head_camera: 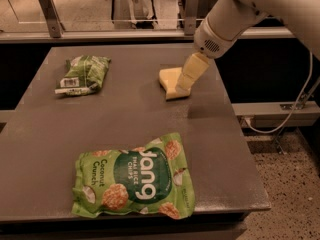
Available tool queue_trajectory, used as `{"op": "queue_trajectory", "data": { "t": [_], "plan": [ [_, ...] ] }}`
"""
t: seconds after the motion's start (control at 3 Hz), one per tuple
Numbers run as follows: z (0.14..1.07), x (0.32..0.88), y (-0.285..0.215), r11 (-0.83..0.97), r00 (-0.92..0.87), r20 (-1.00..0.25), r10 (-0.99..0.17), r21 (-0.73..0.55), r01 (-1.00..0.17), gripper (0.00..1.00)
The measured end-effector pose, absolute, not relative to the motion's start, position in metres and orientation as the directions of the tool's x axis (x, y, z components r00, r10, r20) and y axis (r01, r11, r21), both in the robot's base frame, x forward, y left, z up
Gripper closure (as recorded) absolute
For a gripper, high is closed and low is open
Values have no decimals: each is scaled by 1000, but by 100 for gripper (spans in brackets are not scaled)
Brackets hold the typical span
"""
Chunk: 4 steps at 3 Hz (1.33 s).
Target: Move sponge near green rice chip bag
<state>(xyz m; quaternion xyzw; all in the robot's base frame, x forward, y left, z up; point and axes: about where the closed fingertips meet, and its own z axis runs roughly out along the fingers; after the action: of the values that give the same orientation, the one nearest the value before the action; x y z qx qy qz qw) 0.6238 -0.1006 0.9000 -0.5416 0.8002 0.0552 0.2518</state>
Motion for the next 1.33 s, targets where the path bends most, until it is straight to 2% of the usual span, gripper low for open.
{"op": "queue_trajectory", "data": {
  "t": [1.0, 1.33],
  "plan": [
    [849, 648, -75, 399, -294, -498, -816, -117, -909, 0],
    [840, 645, -74, 400, -305, -497, -813, -95, -912, 18]
  ]
}}
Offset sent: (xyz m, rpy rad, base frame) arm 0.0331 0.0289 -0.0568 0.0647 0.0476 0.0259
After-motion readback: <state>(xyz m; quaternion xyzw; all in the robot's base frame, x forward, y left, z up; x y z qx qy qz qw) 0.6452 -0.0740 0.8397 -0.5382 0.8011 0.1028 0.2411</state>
